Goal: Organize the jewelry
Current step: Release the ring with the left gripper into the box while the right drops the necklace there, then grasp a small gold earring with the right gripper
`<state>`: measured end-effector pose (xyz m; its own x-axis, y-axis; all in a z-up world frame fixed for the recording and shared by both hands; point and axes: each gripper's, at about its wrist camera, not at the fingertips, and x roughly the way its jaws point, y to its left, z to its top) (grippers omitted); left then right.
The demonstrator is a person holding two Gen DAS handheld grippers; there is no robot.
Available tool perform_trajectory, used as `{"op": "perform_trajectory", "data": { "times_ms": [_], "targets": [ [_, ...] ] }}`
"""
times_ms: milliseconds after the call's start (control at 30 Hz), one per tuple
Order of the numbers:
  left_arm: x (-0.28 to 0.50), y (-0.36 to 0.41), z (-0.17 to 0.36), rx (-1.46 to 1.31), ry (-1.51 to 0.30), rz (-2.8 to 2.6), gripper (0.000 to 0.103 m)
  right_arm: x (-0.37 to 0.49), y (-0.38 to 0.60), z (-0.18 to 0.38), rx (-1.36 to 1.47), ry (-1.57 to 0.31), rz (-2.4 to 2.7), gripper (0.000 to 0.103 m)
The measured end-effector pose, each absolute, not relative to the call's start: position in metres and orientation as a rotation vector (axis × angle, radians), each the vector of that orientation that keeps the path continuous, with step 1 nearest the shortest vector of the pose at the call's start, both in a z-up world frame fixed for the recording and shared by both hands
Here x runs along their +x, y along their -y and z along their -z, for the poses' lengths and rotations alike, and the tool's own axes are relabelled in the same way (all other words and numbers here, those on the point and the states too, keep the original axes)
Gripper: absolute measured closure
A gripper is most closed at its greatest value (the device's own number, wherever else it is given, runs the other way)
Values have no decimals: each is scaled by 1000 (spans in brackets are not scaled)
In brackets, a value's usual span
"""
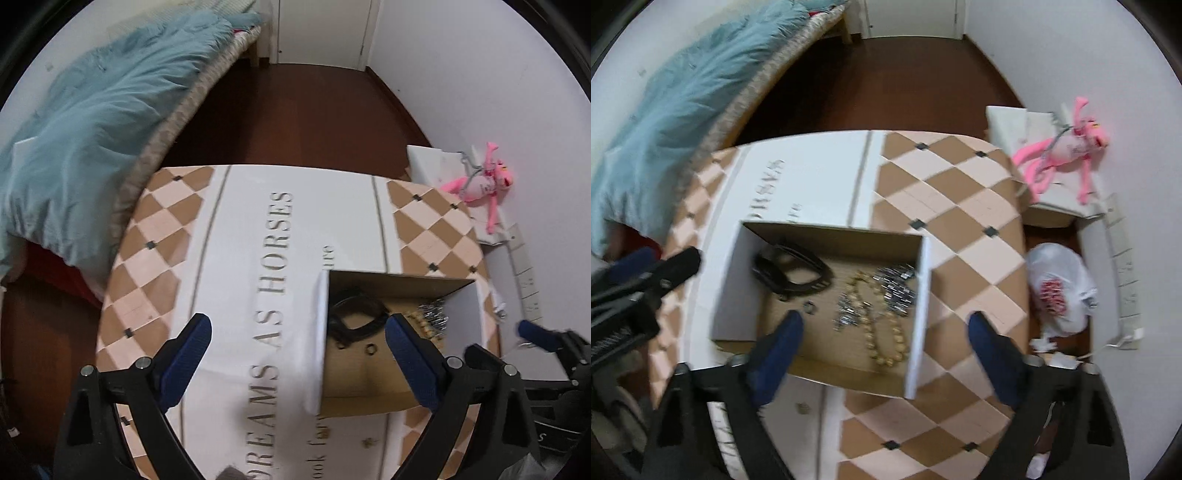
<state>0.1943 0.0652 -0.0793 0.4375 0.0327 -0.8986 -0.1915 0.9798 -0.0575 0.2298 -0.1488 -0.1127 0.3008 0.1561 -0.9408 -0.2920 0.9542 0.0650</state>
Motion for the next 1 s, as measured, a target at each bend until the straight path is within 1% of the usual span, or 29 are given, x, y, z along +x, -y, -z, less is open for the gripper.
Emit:
{"op": "perform_trajectory", "data": {
  "times_ms": [100,167,300,600,733,800,933,1000],
  "targets": [
    [186,-64,86,-134,-1115,-163,7,223,151,118,-158,-1226,-263,8],
    [181,-63,90,-129,-1122,-165,7,219,152,121,-166,-1225,-247,6],
    [173,-57,90,-124,-1124,-167,7,211,156,117,-151,-1209,-234,5],
    [152,-53,48,-129,-1029,-185,7,183,166,70,-100,-1101,-235,5],
    [131,-54,41,-110,-994,-214,7,160,165,68,-87,-1083,-263,5],
    [115,-55,50,-97,-992,-236,7,145,162,78,-82,-1083,-283,5],
    [91,-62,87,-82,-1043,-272,7,115,151,118,-59,-1105,-329,5],
    [82,-66,114,-73,-1091,-280,7,106,144,140,-51,-1126,-343,11]
  ]
}}
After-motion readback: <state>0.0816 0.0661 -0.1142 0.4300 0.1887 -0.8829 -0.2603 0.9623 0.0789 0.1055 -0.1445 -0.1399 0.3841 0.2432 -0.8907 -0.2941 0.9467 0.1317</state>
